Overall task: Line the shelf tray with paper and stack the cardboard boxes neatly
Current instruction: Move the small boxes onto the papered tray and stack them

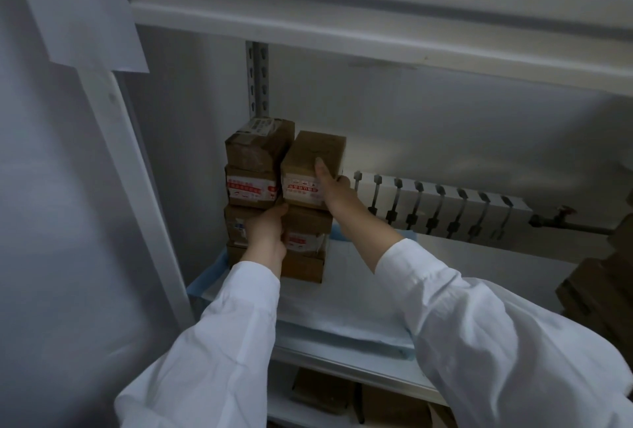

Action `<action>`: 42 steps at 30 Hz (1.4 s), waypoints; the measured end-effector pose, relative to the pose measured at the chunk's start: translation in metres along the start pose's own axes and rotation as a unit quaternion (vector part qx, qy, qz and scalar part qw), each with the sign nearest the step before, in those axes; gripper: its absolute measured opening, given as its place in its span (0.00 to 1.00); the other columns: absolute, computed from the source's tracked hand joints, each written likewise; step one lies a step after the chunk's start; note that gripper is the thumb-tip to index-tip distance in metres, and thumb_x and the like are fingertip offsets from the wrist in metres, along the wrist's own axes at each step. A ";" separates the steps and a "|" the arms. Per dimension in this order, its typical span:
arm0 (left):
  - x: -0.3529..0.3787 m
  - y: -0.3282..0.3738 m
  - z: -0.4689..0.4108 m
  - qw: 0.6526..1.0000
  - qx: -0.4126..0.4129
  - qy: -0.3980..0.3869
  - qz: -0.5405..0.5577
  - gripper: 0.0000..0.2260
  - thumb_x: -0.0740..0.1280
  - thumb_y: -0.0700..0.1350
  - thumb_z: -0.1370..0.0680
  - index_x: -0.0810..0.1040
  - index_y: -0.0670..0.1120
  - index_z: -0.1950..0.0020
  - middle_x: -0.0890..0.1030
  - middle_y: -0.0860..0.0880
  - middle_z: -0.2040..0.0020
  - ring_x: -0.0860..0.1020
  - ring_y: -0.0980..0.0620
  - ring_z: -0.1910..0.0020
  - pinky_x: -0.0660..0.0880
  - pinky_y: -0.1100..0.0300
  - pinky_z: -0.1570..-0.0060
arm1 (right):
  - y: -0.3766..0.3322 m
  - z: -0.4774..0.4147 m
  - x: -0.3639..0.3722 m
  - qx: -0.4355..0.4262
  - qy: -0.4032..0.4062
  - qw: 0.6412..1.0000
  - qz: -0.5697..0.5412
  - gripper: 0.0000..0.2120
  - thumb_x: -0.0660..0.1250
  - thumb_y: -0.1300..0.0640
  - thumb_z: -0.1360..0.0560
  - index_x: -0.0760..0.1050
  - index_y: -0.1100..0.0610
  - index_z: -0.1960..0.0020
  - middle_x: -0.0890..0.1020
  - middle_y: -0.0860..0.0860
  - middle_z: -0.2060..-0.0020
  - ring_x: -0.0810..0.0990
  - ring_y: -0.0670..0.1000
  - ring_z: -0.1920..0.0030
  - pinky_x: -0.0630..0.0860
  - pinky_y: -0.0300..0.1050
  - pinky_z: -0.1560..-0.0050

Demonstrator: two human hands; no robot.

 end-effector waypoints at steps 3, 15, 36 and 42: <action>-0.004 0.002 -0.002 0.999 0.026 0.017 -0.032 0.22 0.69 0.44 0.26 0.70 0.49 0.33 0.77 0.45 0.37 0.76 0.41 0.40 0.71 0.41 0.37 | -0.001 0.001 0.002 -0.001 -0.025 0.999 -0.028 0.38 0.50 0.30 0.26 0.59 0.56 0.26 0.71 0.56 0.31 0.70 0.58 0.32 0.66 0.54 0.30; 0.001 0.020 0.022 0.997 0.078 0.017 0.012 0.13 0.62 0.37 0.22 0.77 0.43 0.38 0.80 0.45 0.44 0.78 0.46 0.53 0.76 0.54 0.56 | 0.000 0.013 -0.007 -0.020 -0.069 0.987 -0.144 0.31 0.44 0.36 0.21 0.58 0.51 0.25 0.68 0.55 0.29 0.66 0.56 0.29 0.63 0.46 0.34; 0.125 0.012 0.172 0.952 0.304 -0.044 0.003 0.13 0.59 0.35 0.22 0.78 0.45 0.43 0.78 0.50 0.43 0.75 0.54 0.43 0.70 0.63 0.42 | 0.019 0.093 -0.180 -0.123 0.110 0.982 -0.096 0.14 0.59 0.57 0.20 0.79 0.62 0.42 0.79 0.55 0.49 0.75 0.51 0.49 0.69 0.40 0.51; 0.178 -0.026 0.197 0.959 0.266 -0.100 0.005 0.09 0.61 0.33 0.23 0.79 0.42 0.50 0.79 0.47 0.53 0.76 0.50 0.51 0.73 0.64 0.52 | 0.030 0.129 -0.241 -0.163 0.165 0.972 -0.030 0.14 0.58 0.58 0.20 0.79 0.59 0.40 0.80 0.55 0.40 0.75 0.53 0.38 0.68 0.40 0.44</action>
Point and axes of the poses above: each hand's wrist, its own z-axis away from the middle knuckle, its own x-axis out of the palm, y = z × x, the point moved 10 cm from there along -z, towards the middle knuckle
